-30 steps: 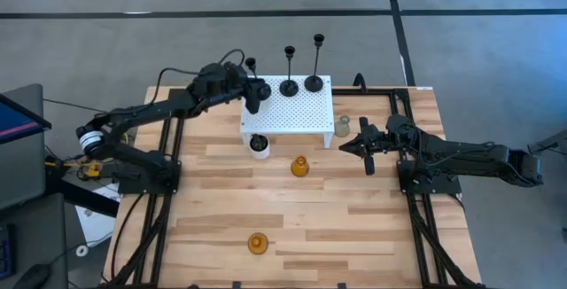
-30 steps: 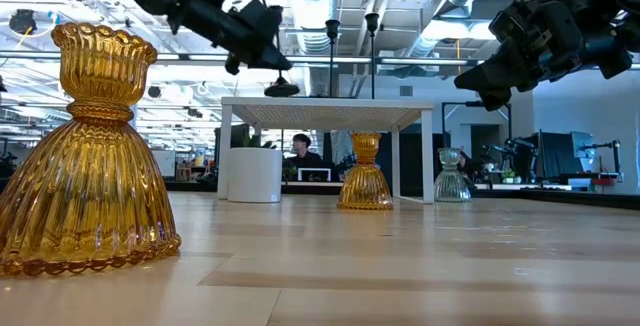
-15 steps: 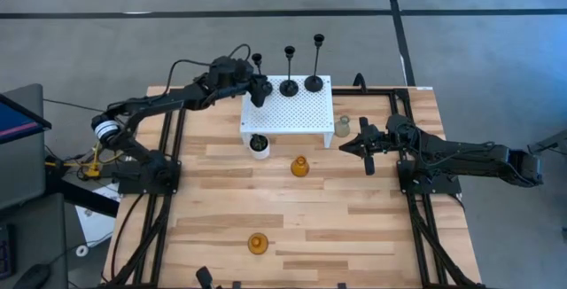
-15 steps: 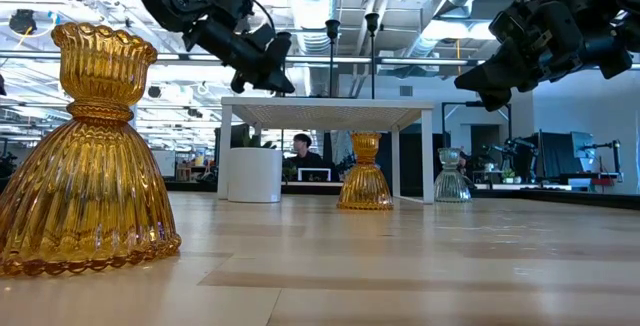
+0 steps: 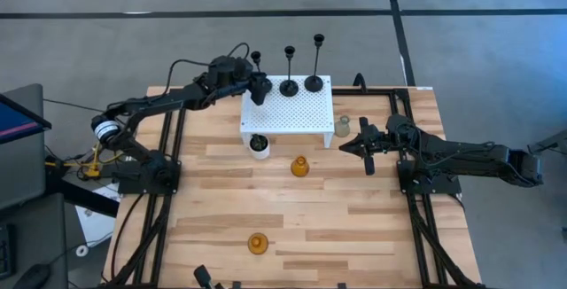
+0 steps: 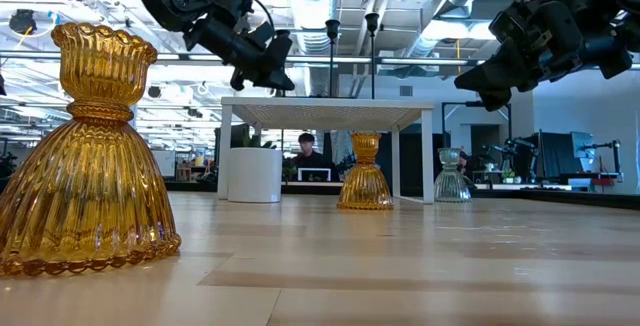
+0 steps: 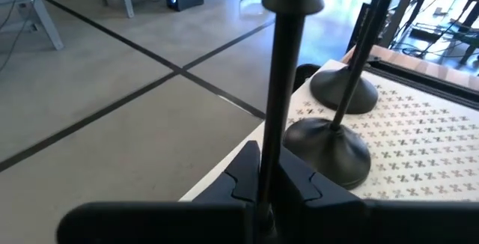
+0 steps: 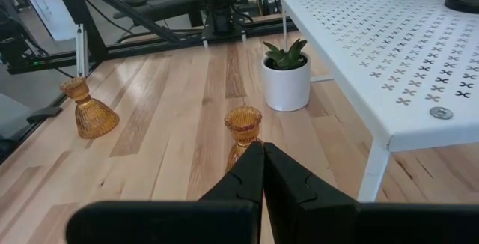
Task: Pick & Place candle stick holders
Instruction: Put the black candle holder on the shelf aligned with the other black candle holders, then put the top yellow glass candle holder on the shelf
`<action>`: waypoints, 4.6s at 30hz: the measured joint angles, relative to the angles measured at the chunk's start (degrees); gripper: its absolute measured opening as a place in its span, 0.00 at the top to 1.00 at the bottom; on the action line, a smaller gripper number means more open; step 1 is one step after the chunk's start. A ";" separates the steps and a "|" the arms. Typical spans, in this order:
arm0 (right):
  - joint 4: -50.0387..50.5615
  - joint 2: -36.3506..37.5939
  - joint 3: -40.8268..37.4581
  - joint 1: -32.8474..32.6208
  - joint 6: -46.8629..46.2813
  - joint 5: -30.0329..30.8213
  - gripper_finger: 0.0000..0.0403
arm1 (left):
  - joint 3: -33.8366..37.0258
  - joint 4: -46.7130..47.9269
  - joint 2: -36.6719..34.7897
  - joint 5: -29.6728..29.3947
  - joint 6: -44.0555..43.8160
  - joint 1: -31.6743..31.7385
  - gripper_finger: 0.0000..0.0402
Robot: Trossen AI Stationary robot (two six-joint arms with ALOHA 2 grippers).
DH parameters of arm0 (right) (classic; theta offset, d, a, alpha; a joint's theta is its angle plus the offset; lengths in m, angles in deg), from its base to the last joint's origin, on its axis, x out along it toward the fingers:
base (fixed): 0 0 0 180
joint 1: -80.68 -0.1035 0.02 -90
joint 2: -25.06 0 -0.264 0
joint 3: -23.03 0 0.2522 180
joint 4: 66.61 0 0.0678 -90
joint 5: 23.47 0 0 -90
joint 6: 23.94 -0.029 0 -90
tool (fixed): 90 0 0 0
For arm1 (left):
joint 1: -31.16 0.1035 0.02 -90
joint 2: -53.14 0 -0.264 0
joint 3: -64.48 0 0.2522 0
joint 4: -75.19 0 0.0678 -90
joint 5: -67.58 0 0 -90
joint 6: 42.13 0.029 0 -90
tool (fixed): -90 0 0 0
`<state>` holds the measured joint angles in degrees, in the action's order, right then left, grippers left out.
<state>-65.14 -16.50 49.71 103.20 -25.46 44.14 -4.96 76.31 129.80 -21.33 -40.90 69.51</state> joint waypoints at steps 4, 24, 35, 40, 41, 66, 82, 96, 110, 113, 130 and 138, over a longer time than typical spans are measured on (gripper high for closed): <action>-0.01 0.01 0.00 0.01 0.00 0.00 1.00 | 0.00 -0.69 0.00 0.00 0.02 -0.02 0.97; -0.09 0.02 0.00 0.02 0.00 0.00 1.00 | -0.07 -1.56 2.61 0.02 0.04 -0.07 0.97; 0.04 0.02 0.00 0.01 0.00 0.00 1.00 | -0.11 -2.31 3.36 -0.04 0.04 -0.04 0.94; 0.16 0.02 0.00 0.00 0.00 0.00 1.00 | 0.04 -1.49 3.61 -0.25 0.02 -0.02 0.89; 0.29 0.02 0.00 0.00 0.00 -0.02 1.00 | 0.04 -1.77 3.59 -0.25 0.02 -0.04 0.88; 2.03 0.02 0.00 0.00 0.00 -0.02 1.00 | 0.04 -5.42 3.50 -0.23 0.00 -0.02 0.48; 2.01 0.02 0.00 0.01 0.00 -0.20 1.00 | 0.04 -3.90 -0.89 0.51 -1.97 -0.85 0.35; 2.01 0.02 0.00 0.00 -0.45 -0.20 1.00 | 6.98 8.08 -16.45 6.19 -2.17 -3.19 0.35; 2.01 0.01 0.00 0.00 -3.11 -0.15 1.00 | 20.15 8.72 -29.99 17.62 -4.86 -12.90 0.61; 1.99 0.02 0.00 0.00 -5.06 -0.04 1.00 | 21.53 8.62 -30.53 17.62 -2.93 -16.33 0.72; 1.66 -0.07 0.00 -15.93 -7.11 18.64 1.00 | 23.74 3.69 -31.50 13.63 7.85 -35.81 0.98; -2.62 -5.89 0.00 -27.61 -11.02 31.53 1.00 | 25.77 4.81 -33.26 11.99 9.70 -37.06 0.98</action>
<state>-67.76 -22.39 49.71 75.59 -36.48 75.67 20.81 81.11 96.54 -9.34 -31.19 32.44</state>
